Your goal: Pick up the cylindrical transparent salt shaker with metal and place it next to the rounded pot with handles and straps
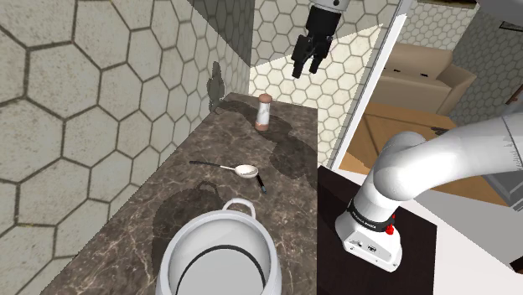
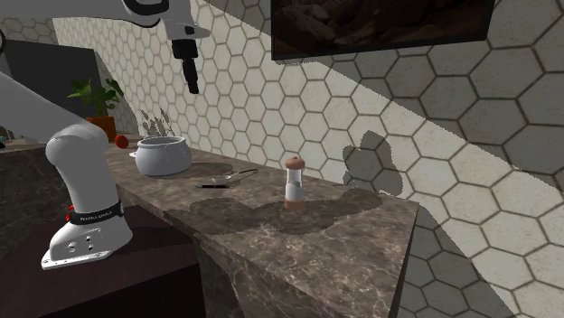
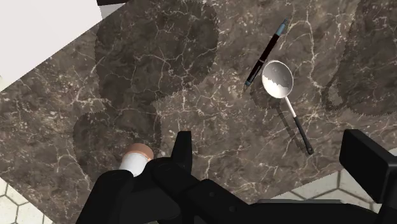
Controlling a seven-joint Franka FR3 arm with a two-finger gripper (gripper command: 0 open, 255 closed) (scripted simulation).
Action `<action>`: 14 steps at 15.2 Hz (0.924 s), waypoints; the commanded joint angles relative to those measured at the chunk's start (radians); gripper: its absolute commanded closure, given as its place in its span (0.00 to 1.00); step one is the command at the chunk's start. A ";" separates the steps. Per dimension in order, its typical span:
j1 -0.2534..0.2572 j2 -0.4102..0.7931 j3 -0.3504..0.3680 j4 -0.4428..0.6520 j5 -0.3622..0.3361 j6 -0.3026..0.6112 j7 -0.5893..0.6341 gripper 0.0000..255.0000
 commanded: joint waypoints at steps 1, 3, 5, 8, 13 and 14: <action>0.000 0.000 0.000 0.000 0.000 0.000 0.000 0.00; -0.005 0.045 -0.036 -0.002 -0.012 0.041 -0.044 0.00; -0.010 0.095 -0.072 0.001 -0.020 0.080 -0.088 0.00; -0.014 0.177 -0.124 0.017 -0.028 0.137 -0.153 0.00; -0.017 0.335 -0.207 0.071 -0.020 0.220 -0.266 0.00; -0.017 0.369 -0.223 0.086 -0.015 0.235 -0.289 0.00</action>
